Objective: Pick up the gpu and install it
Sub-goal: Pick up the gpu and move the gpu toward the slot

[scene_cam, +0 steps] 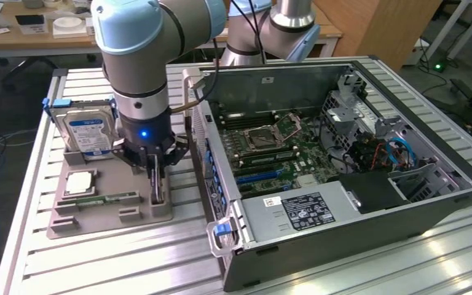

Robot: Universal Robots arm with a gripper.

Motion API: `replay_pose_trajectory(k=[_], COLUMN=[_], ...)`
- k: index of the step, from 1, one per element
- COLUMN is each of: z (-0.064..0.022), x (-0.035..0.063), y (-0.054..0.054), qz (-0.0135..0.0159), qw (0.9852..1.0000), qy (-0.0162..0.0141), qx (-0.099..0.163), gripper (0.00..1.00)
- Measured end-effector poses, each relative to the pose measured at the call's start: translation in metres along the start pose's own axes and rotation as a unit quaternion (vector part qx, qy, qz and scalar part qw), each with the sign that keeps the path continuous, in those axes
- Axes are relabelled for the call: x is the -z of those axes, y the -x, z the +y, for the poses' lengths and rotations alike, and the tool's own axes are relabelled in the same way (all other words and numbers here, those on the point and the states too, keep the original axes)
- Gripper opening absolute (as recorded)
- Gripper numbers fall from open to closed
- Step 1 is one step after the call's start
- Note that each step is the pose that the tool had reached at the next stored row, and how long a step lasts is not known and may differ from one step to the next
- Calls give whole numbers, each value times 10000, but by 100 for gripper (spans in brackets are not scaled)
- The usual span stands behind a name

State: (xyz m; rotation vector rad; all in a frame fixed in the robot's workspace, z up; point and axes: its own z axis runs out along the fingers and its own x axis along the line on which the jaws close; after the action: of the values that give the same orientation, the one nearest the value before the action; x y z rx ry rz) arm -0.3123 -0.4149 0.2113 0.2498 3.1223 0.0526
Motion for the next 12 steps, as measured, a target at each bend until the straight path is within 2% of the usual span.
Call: replay_pose_trajectory(k=[12], z=[0], x=[-1], y=[3], qz=[-1], qw=[10000], qy=[-1], qx=[0], gripper=[29])
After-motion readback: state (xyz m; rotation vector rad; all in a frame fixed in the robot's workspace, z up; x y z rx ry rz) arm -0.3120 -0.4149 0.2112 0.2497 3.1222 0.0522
